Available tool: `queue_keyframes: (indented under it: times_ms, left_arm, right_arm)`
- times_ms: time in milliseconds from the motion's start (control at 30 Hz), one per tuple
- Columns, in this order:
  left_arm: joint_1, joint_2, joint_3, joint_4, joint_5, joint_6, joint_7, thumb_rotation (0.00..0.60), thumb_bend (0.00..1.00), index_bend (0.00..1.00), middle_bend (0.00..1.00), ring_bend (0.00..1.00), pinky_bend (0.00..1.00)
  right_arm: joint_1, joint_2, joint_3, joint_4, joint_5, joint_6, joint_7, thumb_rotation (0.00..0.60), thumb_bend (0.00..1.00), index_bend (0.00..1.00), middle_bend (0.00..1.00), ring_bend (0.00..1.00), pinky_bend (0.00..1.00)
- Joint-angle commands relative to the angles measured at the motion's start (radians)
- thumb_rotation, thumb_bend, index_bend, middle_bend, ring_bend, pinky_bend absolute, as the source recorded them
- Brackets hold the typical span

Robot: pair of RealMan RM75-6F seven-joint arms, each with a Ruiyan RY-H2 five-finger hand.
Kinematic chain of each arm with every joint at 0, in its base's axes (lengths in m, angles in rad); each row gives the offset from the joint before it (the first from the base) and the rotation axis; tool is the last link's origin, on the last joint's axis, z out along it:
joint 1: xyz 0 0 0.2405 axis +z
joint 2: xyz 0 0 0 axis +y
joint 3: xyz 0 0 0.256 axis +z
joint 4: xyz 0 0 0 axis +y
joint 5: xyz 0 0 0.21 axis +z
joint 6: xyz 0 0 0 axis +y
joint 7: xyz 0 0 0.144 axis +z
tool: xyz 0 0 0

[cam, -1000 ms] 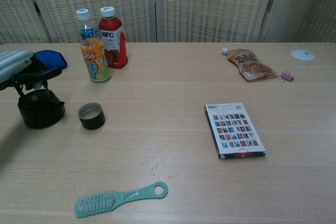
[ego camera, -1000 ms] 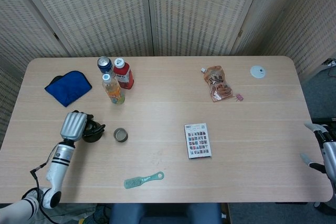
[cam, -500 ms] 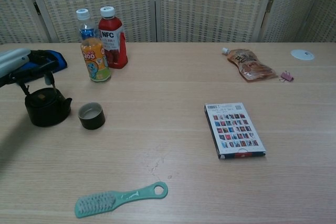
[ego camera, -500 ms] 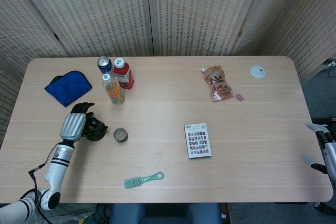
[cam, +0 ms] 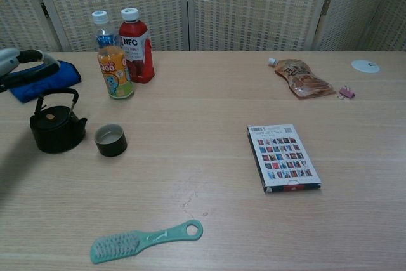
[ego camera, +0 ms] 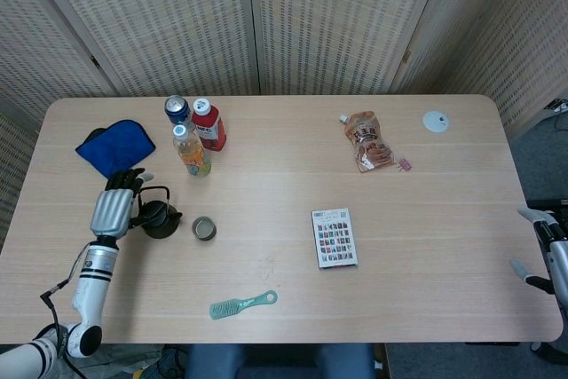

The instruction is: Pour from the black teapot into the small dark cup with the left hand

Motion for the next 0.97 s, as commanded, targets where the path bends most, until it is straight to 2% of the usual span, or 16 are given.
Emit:
queue_keyframes:
  times_ms: [33, 167, 300, 400, 500, 700, 967]
  left_arm:
    - [0.029, 0.022, -0.005, -0.049, -0.009, 0.044, 0.025, 0.004, 0.07, 0.22, 0.13, 0.10, 0.06]
    - [0.067, 0.056, -0.001, -0.125, -0.005, 0.099, 0.033, 0.017, 0.07, 0.27, 0.14, 0.11, 0.06]
    - [0.107, 0.095, 0.014, -0.198, 0.016, 0.161, 0.054, 0.040, 0.09, 0.30, 0.20, 0.17, 0.15]
    - [0.140, 0.131, 0.040, -0.253, 0.049, 0.206, 0.068, 0.081, 0.12, 0.34, 0.24, 0.21, 0.20]
    - [0.172, 0.164, 0.069, -0.300, 0.090, 0.248, 0.074, 0.089, 0.14, 0.37, 0.28, 0.25, 0.24]
    - [0.227, 0.204, 0.125, -0.369, 0.181, 0.333, 0.113, 0.159, 0.16, 0.41, 0.33, 0.31, 0.27]
    - [0.281, 0.241, 0.171, -0.450, 0.224, 0.369, 0.144, 0.164, 0.16, 0.43, 0.35, 0.33, 0.28]
  right_arm:
    - [0.002, 0.003, -0.002, 0.000, 0.000, -0.008, 0.003, 0.600, 0.16, 0.20, 0.25, 0.20, 0.30]
    - [0.011, 0.002, -0.009, 0.009, -0.014, -0.023, 0.023, 0.600, 0.16, 0.20, 0.25, 0.20, 0.30]
    - [0.022, 0.001, -0.016, 0.022, -0.038, -0.037, 0.055, 0.600, 0.16, 0.21, 0.25, 0.20, 0.30]
    - [0.028, -0.006, -0.021, 0.029, -0.053, -0.040, 0.055, 0.600, 0.17, 0.21, 0.25, 0.20, 0.30]
    - [0.035, -0.011, -0.028, 0.037, -0.070, -0.047, 0.058, 0.600, 0.17, 0.21, 0.28, 0.20, 0.30]
    - [0.042, -0.028, -0.035, 0.046, -0.097, -0.042, 0.059, 0.600, 0.17, 0.24, 0.30, 0.20, 0.30]
    - [0.040, -0.036, -0.040, 0.042, -0.113, -0.025, 0.040, 0.600, 0.17, 0.26, 0.31, 0.20, 0.30]
